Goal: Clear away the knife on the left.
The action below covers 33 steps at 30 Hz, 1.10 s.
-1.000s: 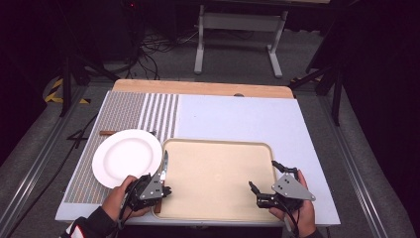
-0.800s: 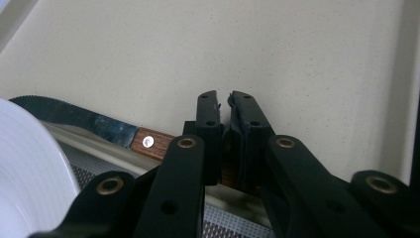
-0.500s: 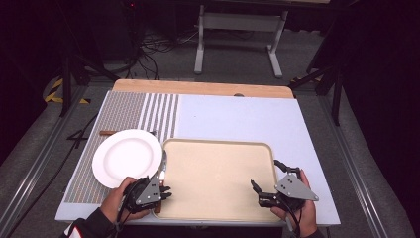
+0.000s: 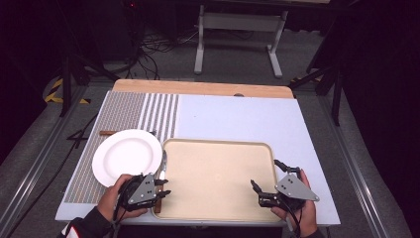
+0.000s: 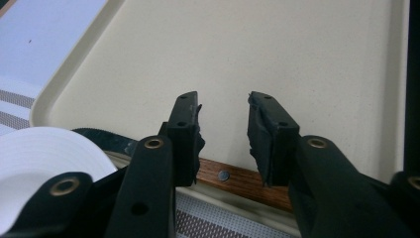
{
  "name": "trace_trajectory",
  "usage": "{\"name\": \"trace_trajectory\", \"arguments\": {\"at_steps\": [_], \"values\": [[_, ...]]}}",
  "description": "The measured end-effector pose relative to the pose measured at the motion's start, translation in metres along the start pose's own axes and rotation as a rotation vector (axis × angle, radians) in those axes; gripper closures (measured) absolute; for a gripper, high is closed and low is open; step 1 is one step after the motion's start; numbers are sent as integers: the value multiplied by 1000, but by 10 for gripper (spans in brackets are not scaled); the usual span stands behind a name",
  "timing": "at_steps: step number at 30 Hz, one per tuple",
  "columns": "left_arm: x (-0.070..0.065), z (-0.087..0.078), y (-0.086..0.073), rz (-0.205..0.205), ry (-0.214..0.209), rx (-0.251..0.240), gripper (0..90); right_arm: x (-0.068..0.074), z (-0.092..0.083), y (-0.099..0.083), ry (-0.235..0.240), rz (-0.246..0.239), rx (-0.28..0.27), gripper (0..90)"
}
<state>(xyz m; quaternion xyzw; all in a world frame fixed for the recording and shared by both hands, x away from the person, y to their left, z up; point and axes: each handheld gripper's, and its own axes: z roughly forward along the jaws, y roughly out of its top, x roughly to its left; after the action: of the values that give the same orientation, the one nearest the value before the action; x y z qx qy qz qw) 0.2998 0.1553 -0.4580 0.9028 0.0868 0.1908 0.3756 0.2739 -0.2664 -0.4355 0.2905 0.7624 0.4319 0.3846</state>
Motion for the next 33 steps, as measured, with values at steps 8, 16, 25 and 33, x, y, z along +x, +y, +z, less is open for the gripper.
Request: {"name": "trace_trajectory", "arguments": {"at_steps": [8, 16, 25, 33], "values": [[1, -6, 0, -19, 68, -22, 484, -1, 0, 1, 19, 22, -12, 84], [4, -11, 0, -32, 88, -83, 313, -4, -1, 1, 38, 38, -34, 80], [11, -20, -3, -81, 149, -148, 138, -3, -2, 2, 67, 32, -50, 66], [18, -26, -9, -109, 159, -198, 97, -3, -2, 2, 73, 32, -57, 63]]}}
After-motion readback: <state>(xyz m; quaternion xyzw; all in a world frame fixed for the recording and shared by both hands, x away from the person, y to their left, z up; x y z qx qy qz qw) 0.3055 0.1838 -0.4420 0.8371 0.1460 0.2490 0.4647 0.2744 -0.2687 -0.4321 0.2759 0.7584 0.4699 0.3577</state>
